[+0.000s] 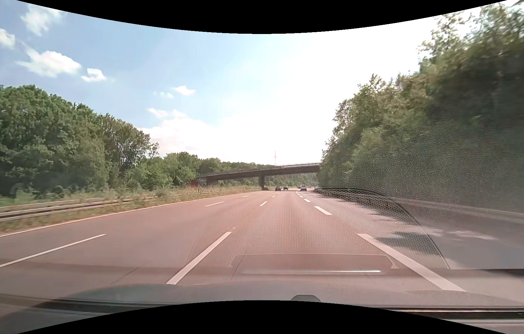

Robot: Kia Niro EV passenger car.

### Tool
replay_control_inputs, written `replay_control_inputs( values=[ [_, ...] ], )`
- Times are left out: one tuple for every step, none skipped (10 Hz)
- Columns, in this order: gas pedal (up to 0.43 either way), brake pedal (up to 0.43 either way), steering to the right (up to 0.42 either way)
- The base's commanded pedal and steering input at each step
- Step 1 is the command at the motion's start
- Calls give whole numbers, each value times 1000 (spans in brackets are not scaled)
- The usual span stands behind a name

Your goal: Follow the waypoints while adhering to traffic rules and regulations

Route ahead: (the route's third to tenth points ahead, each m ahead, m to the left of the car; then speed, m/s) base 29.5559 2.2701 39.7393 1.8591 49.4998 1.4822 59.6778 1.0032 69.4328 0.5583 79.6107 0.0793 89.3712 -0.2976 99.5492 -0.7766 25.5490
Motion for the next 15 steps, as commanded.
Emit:
replay_control_inputs(
  values=[
    [339, 0, 2],
    [339, 0, 1],
    [339, 0, 1],
    [339, 0, 1],
    [339, 0, 1],
    [339, 0, 1],
    [339, 0, 1],
    [339, 0, 0],
    [339, 0, 0],
    [339, 0, 0],
    [339, 0, 0],
    [339, 0, 0],
    [339, 0, 0],
    [339, 0, 1],
    [339, 0, 1]
  ],
)
